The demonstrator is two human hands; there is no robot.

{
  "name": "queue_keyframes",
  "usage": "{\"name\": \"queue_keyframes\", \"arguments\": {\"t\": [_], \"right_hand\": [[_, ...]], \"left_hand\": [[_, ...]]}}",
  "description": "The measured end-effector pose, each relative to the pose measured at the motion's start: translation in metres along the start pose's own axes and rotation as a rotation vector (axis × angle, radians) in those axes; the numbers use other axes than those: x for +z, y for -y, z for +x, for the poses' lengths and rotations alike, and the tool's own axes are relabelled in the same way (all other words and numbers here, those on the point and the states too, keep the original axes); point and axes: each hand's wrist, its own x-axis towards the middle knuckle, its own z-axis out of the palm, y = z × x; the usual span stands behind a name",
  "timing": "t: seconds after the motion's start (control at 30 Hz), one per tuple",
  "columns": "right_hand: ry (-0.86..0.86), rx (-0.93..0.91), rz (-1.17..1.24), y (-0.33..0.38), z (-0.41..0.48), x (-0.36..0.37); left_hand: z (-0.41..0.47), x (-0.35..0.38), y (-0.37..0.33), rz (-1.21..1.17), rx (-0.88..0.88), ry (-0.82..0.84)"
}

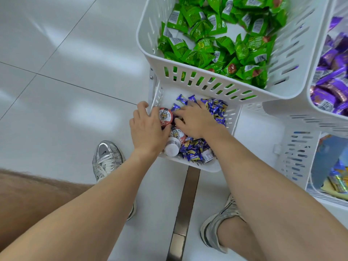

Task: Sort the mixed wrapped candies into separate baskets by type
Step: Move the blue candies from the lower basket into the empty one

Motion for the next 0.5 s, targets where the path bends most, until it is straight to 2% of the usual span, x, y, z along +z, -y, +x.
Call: {"name": "queue_keyframes", "arguments": {"t": [0.07, 0.13, 0.27, 0.33, 0.4, 0.43, 0.5], "right_hand": [[-0.149, 0.078, 0.165, 0.010, -0.003, -0.003], [-0.223, 0.153, 0.391, 0.024, -0.002, -0.005], [-0.166, 0.204, 0.729, 0.030, 0.004, -0.012], [-0.186, 0.271, 0.796, 0.025, 0.008, -0.014], [-0.314, 0.369, 0.786, 0.020, 0.015, -0.013], [-0.381, 0.426, 0.776, 0.018, 0.020, -0.010], [-0.469, 0.500, 0.762, 0.018, 0.031, -0.004]], "left_hand": [[0.003, 0.000, -0.001, 0.027, -0.016, 0.011], [0.005, 0.001, -0.003, 0.021, -0.012, -0.006], [0.006, 0.002, -0.003, -0.002, 0.027, -0.033], [0.002, 0.002, -0.002, -0.003, 0.029, -0.013], [-0.004, 0.001, 0.000, -0.006, 0.017, -0.032], [-0.008, 0.001, 0.000, -0.010, 0.045, -0.062], [-0.017, 0.001, -0.001, -0.045, 0.209, -0.124]]}}
